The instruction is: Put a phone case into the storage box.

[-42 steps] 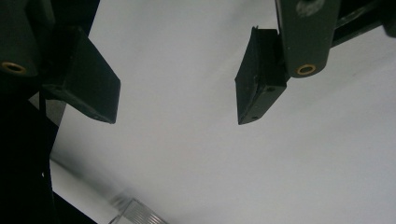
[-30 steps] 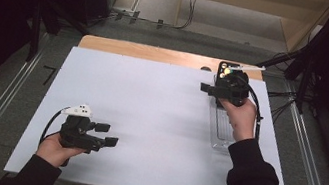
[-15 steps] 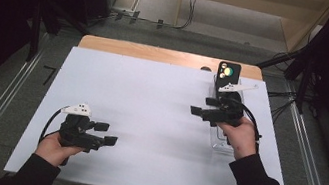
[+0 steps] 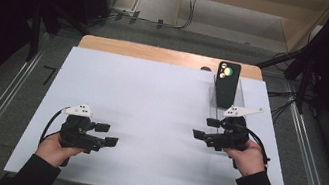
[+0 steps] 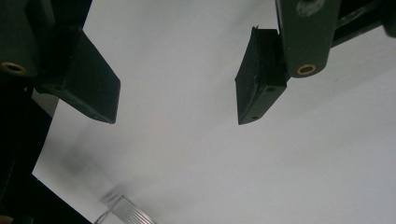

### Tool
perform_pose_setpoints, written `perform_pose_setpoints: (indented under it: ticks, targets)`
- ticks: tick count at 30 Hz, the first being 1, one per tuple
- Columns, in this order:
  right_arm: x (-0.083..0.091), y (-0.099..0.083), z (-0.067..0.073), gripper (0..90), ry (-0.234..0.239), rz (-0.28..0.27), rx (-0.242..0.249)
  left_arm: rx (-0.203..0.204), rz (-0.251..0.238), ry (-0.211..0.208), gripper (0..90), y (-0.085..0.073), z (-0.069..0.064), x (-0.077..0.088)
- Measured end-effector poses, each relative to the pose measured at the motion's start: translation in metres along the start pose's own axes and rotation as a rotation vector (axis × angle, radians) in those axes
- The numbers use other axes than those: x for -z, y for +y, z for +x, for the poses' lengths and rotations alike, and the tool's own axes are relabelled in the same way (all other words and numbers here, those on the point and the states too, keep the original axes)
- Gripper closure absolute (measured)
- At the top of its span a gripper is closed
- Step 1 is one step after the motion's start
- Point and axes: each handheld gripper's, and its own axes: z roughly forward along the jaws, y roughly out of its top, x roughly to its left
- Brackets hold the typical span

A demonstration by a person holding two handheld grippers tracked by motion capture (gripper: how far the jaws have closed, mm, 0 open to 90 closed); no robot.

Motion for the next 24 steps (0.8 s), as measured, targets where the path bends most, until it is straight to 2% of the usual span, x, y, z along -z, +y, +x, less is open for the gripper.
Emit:
perform_pose_setpoints:
  ticks: [3,8,13,17,24]
  targets:
    - [0.003,-0.012,0.002,22.8,0.0,-0.001,0.008,-0.011,0.007,-0.007,31.5,-0.001,-0.002,-0.001]
    - [0.007,-0.03,0.004,22.8,0.011,0.027,0.04,-0.031,0.007,-0.021,31.5,0.0,-0.007,-0.003]
    - [0.01,-0.045,0.006,22.8,0.024,0.05,0.053,-0.036,0.003,-0.031,31.5,-0.004,-0.01,-0.002]
    - [0.013,-0.057,0.008,22.8,0.032,0.071,0.083,-0.029,-0.009,-0.041,31.5,-0.008,-0.011,0.0]
    - [0.015,-0.063,0.004,22.8,0.039,0.076,0.052,-0.041,0.006,-0.028,31.4,-0.01,-0.01,-0.003]
